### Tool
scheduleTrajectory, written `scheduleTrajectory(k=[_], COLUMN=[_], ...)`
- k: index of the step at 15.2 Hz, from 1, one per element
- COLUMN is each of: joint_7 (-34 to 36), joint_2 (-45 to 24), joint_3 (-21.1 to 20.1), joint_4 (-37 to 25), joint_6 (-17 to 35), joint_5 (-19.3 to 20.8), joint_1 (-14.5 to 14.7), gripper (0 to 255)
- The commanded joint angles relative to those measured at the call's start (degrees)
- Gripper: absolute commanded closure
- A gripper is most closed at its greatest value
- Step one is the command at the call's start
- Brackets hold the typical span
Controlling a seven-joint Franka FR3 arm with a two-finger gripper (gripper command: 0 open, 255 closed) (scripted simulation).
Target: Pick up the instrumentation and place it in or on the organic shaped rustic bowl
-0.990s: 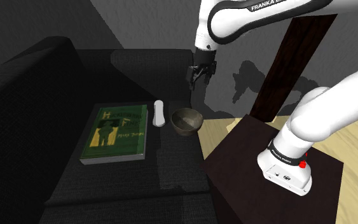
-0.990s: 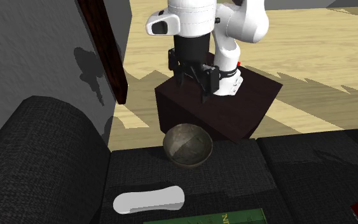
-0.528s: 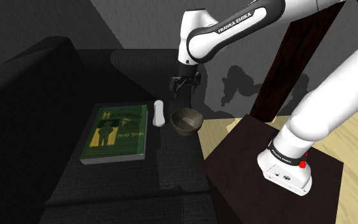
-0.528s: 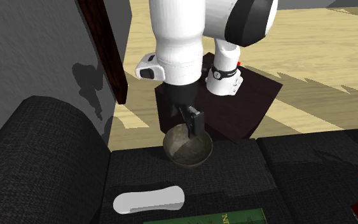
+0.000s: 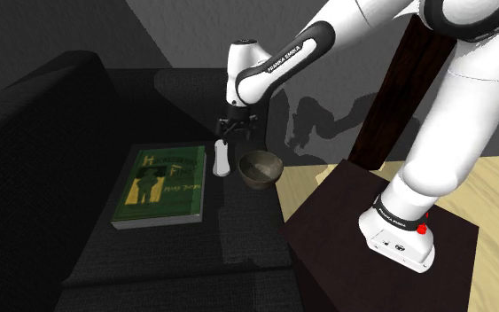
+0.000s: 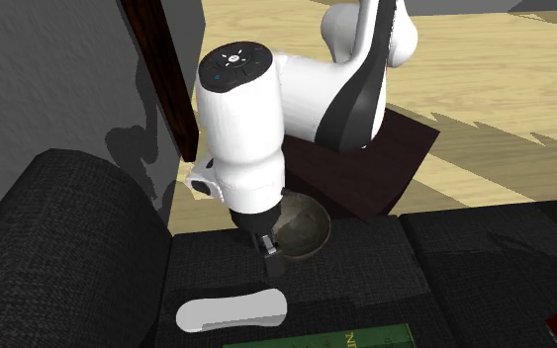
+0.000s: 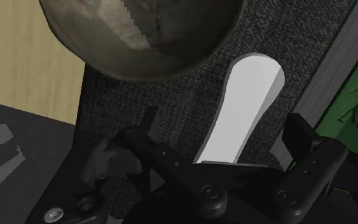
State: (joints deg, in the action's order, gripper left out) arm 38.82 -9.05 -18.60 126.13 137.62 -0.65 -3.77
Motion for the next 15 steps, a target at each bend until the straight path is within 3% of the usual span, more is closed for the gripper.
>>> scheduleTrajectory(k=[1, 9, 15], joint_7=[3.29, 14.13, 14.7], joint_2=[-4.12, -21.6, -25.31], joint_3=[0.82, 5.7, 6.49], joint_4=[-2.6, -17.62, -18.35], joint_6=[1.53, 4.26, 7.22], joint_5=[1.86, 6.78, 7.65], joint_1=[0.41, 4.17, 4.94], gripper=[0, 0, 0])
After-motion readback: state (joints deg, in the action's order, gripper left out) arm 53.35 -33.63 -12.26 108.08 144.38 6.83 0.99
